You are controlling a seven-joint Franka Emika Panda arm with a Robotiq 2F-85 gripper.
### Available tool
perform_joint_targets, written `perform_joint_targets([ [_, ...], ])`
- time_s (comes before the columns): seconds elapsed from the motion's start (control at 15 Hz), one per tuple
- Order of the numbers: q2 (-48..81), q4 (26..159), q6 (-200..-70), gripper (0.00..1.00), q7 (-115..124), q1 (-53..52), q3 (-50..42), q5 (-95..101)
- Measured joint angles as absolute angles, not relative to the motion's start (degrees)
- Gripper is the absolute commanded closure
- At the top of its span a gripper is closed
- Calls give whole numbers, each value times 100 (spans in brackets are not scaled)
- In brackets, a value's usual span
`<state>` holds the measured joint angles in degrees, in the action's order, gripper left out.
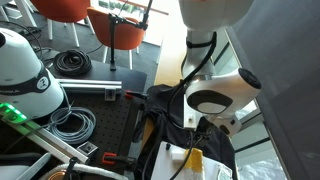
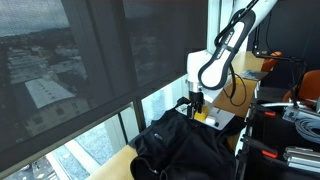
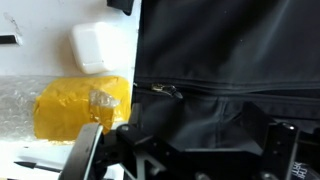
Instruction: Pull closed the zipper on the jumper
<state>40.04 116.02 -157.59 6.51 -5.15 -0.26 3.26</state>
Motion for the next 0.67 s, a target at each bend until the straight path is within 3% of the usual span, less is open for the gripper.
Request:
perform_joint_targets([
  [0.67,4584,11195,-15762,0,648,-922,-359,568],
])
